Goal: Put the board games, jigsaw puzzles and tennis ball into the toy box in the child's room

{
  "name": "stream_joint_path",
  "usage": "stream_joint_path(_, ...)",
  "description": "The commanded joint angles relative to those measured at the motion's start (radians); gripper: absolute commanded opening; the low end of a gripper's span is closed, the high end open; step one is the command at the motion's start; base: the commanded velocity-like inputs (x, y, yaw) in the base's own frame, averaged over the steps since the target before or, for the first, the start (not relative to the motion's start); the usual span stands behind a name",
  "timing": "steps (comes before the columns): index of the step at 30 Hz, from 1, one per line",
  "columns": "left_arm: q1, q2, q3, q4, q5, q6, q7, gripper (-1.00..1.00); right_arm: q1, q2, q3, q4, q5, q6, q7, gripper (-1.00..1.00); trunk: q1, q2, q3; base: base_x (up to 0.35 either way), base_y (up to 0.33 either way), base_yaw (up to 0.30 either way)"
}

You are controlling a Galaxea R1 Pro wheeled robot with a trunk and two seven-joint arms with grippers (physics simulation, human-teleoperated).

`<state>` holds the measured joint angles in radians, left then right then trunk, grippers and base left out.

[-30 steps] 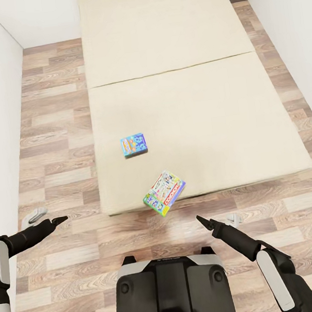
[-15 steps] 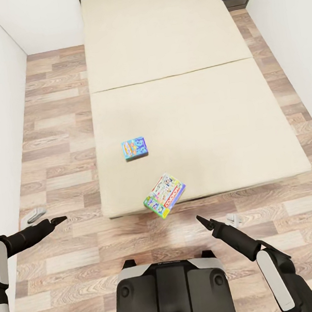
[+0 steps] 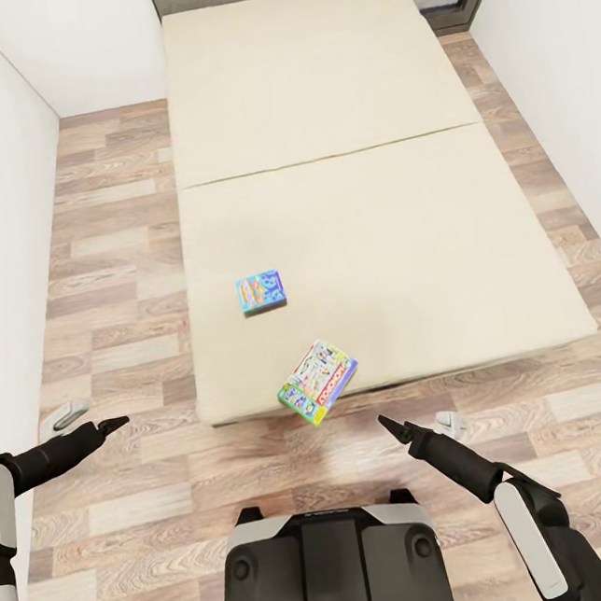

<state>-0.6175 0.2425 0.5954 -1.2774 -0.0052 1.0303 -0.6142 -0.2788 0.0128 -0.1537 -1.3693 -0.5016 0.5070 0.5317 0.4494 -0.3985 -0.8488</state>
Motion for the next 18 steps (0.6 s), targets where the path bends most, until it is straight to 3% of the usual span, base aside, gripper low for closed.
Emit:
stream_joint_path(1, -0.001, 0.0, 0.002, 0.0, -0.001, 0.007, -0.004, 1.0, 0.0, 0.001, -0.003, -0.001, -0.006, 0.009, 0.002, 1.0, 0.001, -0.001, 0.001, 0.0, 0.0, 0.0)
stream_joint_path(18, -0.001, 0.0, 0.0, 0.0, 0.001, 0.008, -0.004, 1.0, 0.0, 0.001, -0.003, 0.0, -0.006, 0.01, 0.002, 1.0, 0.001, -0.001, 0.029, 0.0, 0.0, 0.0)
